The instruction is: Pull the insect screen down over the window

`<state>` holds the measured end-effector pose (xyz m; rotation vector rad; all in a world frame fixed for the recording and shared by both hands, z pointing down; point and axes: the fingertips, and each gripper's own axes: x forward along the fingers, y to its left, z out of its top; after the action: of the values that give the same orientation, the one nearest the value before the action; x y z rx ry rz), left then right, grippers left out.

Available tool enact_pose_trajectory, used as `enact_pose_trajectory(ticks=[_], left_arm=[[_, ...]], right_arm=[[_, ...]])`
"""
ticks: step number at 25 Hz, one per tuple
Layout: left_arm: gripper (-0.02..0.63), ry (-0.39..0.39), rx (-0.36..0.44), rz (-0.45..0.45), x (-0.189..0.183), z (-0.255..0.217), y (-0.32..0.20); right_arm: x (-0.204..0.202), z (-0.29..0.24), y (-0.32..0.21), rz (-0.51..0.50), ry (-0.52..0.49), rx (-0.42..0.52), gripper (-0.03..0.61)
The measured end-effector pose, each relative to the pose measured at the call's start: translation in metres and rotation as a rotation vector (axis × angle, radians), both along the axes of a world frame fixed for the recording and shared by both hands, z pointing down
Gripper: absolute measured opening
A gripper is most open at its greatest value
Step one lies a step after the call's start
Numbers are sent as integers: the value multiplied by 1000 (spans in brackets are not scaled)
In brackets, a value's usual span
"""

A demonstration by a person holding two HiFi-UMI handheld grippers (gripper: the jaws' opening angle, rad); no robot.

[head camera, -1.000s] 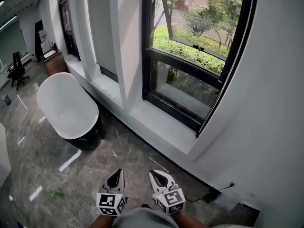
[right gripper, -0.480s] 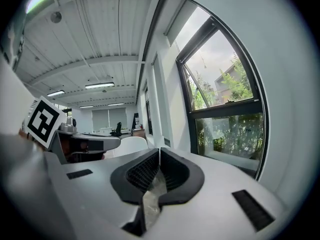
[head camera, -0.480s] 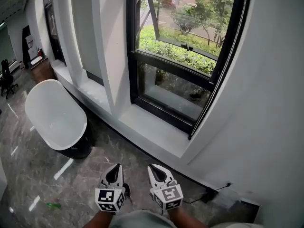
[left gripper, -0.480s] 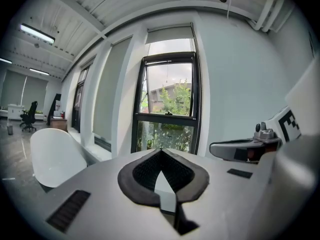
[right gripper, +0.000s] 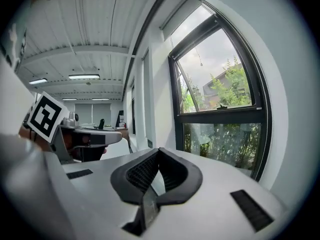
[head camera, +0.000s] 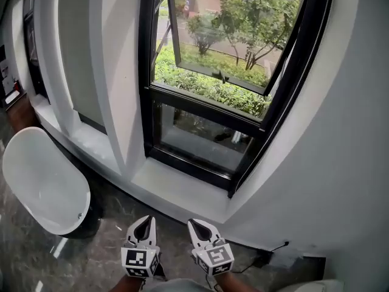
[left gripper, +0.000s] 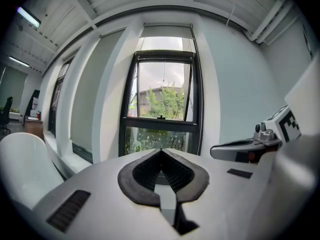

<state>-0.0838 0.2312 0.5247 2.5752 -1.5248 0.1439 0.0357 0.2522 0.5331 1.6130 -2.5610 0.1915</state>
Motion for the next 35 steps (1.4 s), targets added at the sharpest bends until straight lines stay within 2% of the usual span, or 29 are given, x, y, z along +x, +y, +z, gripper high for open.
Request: enact_pose_trajectory(ticks=[2,5,9,12,14,17,20,22,23,27,31,35], left_arm=[[12,-3,7,26,-16,-5,-34],[12,-39,3,59,-40,-10,-79],[12,-117,3,88,-69,-18,-136],[12,-119,14,113,-83,-21,-177],[12,-119,16,122,-91,-21,-203],[12,-122,-3,152,-90,-15,-232],[14,-122,-7,173,-71,-19,-260],[50,-116,-8,193,-50,-21,-285],[73,-117,-10,209,-38,-22,-297],[145,-168,41,268,14,-42,-349],[186,-240,131,299,67,-74,-403],[220,-316,227,302,104,-119,-449]], right_arm=[[-13,-3,-30,14,-5,-1,-5],[-40,-6,-70,-27,26,-29,-5],[-68,-7,-117,-62,198,-76,-3],[-78,-11,-156,-55,287,-96,23],[-89,-14,-177,-88,295,-87,34],[-100,-25,-203,-162,248,-39,34],[-80,-38,-239,-132,213,22,34],[-57,-43,-269,-112,236,58,34],[-45,-45,-285,-106,267,68,62],[1,-62,-342,-112,425,97,253],[54,-94,-389,-122,556,181,299],[103,-150,-426,-91,621,285,321]])
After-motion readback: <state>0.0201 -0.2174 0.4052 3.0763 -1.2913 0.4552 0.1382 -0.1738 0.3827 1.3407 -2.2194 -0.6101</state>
